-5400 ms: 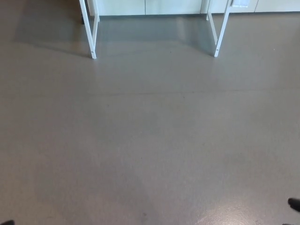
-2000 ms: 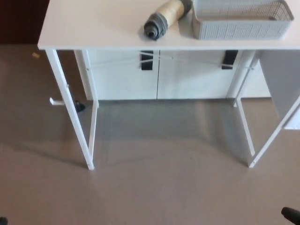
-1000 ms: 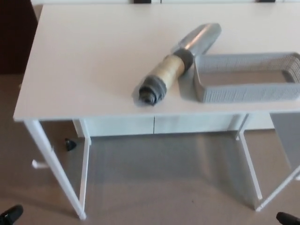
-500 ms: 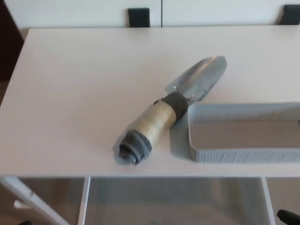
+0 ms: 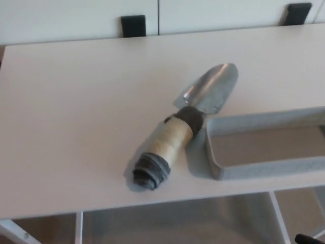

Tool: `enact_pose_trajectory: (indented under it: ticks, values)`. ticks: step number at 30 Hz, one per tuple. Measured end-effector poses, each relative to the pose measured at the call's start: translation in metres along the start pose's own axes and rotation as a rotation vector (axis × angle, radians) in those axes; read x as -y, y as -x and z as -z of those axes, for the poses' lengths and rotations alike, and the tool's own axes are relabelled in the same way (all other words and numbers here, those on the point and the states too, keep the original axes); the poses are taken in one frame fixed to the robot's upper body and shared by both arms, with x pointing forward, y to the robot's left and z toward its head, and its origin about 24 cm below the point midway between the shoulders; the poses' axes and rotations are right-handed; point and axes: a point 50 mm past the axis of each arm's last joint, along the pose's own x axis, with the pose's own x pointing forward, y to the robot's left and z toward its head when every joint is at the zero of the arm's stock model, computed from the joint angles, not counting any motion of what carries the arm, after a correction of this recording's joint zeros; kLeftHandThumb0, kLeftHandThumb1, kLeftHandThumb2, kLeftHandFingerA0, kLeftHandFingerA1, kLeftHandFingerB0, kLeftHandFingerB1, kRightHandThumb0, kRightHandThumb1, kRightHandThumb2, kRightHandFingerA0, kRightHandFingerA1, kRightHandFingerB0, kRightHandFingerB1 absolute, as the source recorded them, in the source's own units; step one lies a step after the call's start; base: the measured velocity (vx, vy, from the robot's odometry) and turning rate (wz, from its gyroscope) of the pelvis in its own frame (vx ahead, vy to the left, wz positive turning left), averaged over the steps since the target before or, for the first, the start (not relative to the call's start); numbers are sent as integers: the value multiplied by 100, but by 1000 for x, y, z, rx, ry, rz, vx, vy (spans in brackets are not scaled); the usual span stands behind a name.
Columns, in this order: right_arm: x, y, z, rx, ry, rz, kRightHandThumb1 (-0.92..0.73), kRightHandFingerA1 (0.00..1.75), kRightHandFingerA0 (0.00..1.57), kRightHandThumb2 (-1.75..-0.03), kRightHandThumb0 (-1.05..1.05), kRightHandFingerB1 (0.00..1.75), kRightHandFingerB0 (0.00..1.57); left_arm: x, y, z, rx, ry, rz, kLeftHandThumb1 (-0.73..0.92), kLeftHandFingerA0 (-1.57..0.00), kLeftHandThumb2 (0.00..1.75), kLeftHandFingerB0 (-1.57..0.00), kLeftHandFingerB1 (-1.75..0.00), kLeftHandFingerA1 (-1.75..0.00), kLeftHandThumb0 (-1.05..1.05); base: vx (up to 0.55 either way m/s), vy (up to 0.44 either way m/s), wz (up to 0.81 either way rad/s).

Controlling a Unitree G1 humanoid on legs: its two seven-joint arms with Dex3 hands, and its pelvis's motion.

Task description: The robot walks towards a desk on which a shovel is kept on the left hand side and a container is kept on the right hand side. The robot picks up the shovel using its left hand and places it in the container.

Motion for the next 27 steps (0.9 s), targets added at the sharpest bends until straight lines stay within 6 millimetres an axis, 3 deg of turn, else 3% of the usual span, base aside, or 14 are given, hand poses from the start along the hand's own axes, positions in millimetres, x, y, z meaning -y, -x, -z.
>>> enact_pose_trajectory:
  ticks: [2, 3, 4, 7, 12, 13, 14, 18, 19, 20, 27]
  values:
    - [-1, 0, 0, 2, -3, -3, -45, 64, 66, -52, -9, 55, 54, 1, 1, 1, -7, -5, 7, 59, -44, 59, -39, -33, -37, -37, -215, -246, 1]
    - [-2, 0, 0, 2, -3, -3, -44, 64, 63, -52, -7, 55, 53, 2, 1, 2, -8, -8, 11, 51, -36, 72, -34, -42, -44, -43, -251, -308, 11]
    - [-2, 0, 0, 2, -4, -3, -44, 64, 64, -52, -8, 55, 52, 3, 1, 1, -4, -13, 15, 59, -41, 58, -36, -32, -36, -37, -278, -337, 25]
    - [0, 2, 8, -28, -15, 7, -43, 62, 62, -51, -10, 55, 54, 6, 3, -1, 1, -21, 22, 60, -46, 58, -39, -33, -36, -37, -274, -441, 72]
    - [9, 6, 3, -11, 7, 28, -44, 63, 63, -52, -10, 54, 51, 16, 6, 7, -21, -9, 36, 60, -45, 59, -39, -33, -37, -35, -111, -294, 6]
    - [10, 7, 3, -12, 8, 29, -44, 63, 61, -53, -10, 55, 50, 16, 5, 7, -18, -9, 35, 51, -38, 72, -36, -42, -44, -43, -65, -152, 3]
    - [10, 7, 3, -13, 8, 29, -43, 63, 62, -52, -9, 54, 51, 16, 5, 6, -17, -10, 34, 60, -43, 59, -40, -33, -36, -35, -80, -135, 6]
    - [9, 8, 4, -14, 5, 27, -43, 64, 63, -51, -8, 56, 53, 16, 3, 3, -8, -14, 34, 59, -43, 59, -39, -33, -36, -36, -78, -7, -3]
    - [9, 8, 5, -14, 4, 27, -44, 64, 62, -52, -6, 55, 52, 16, 2, 3, -6, -15, 33, 51, -37, 72, -35, -42, -44, -44, -111, 93, -6]
    - [9, 8, 5, -14, 1, 27, -44, 64, 60, -52, -5, 55, 50, 16, 3, 3, -7, -16, 32, 61, -43, 59, -39, -33, -36, -37, -106, 133, -4]
    - [1, 5, 7, -5, -24, 2, -45, 64, 61, -53, -7, 56, 52, 0, 3, -9, 20, -26, -27, 61, -48, 59, -43, -34, -36, -34, -33, 211, 0]
